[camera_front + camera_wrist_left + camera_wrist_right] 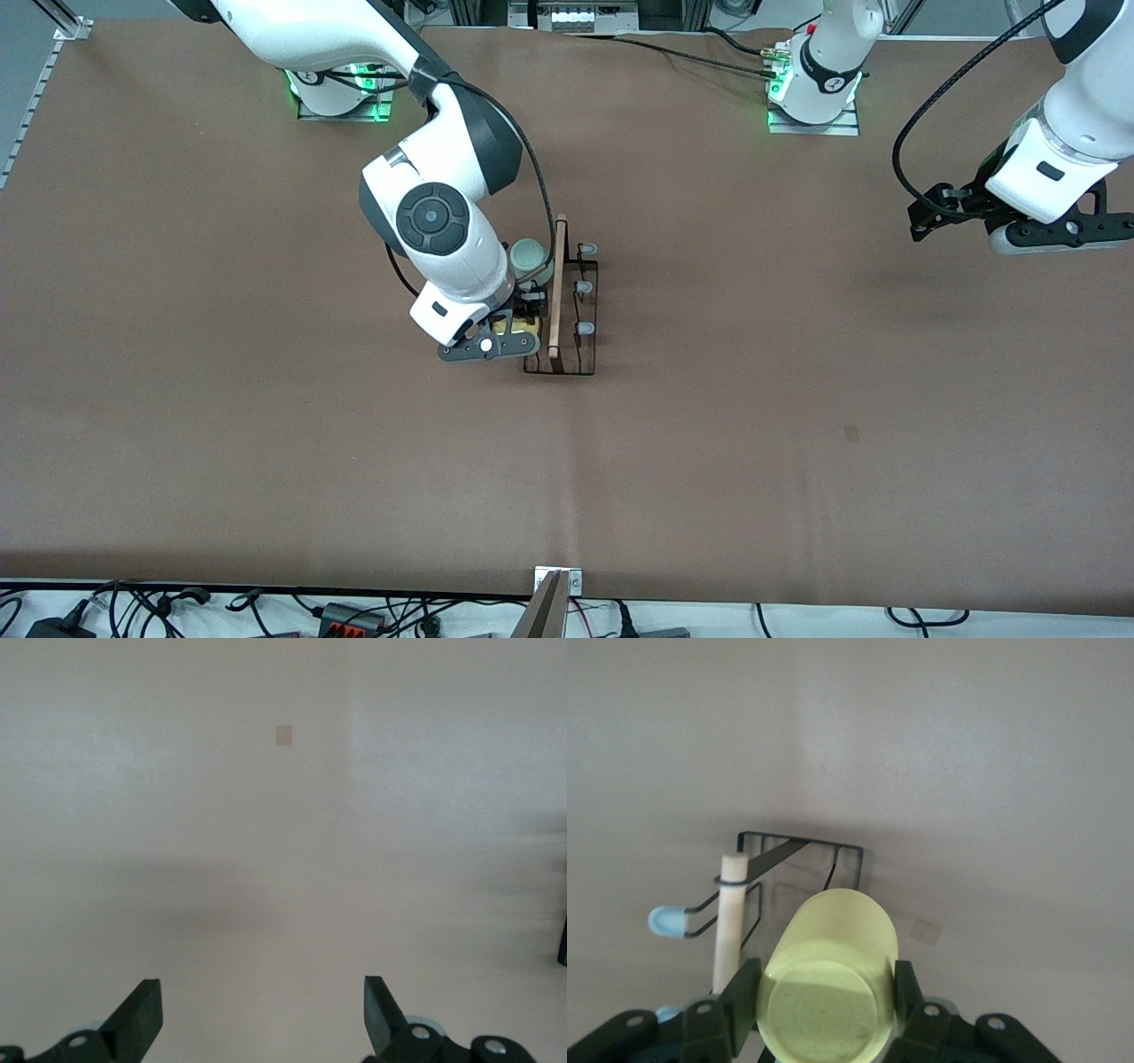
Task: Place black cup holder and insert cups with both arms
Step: 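Hang the yellow cup on a rack peg and open the right gripper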
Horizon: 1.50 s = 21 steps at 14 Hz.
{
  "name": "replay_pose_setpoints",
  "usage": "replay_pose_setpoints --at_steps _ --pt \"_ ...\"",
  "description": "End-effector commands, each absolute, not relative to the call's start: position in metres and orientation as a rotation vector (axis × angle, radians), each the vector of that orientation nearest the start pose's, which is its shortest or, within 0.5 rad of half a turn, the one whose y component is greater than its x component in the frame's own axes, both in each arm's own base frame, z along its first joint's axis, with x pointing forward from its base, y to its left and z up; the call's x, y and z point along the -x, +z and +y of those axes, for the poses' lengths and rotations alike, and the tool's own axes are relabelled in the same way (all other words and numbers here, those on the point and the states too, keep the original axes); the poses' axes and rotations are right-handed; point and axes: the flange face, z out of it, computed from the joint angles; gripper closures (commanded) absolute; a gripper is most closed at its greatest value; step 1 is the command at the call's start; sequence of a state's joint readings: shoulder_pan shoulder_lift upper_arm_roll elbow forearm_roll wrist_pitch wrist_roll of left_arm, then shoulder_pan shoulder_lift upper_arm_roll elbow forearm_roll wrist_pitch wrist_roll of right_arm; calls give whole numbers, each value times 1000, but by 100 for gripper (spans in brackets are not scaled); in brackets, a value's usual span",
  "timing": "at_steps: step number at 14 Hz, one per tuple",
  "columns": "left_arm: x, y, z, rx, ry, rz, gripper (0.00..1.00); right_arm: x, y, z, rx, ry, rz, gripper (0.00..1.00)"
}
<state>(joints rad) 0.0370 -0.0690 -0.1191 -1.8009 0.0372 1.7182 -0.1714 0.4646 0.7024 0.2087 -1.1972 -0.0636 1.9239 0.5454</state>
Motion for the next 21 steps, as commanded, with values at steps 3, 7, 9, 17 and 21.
replay_pose_setpoints --at_steps 3,7,9,17,21 --pt "-541 571 -43 3100 27 -113 0 -616 356 433 3056 -13 -126 82" --pt "-541 571 -42 3100 27 -115 0 -617 339 436 3054 2 -127 81" --pt "-541 571 -41 3100 27 -115 0 -612 329 444 3056 14 -138 81" --pt "-541 570 -40 3101 30 -99 0 -613 355 436 3069 -13 -146 0" --pt "-541 570 -40 3101 30 -99 0 -646 430 352 3081 -48 -12 0"
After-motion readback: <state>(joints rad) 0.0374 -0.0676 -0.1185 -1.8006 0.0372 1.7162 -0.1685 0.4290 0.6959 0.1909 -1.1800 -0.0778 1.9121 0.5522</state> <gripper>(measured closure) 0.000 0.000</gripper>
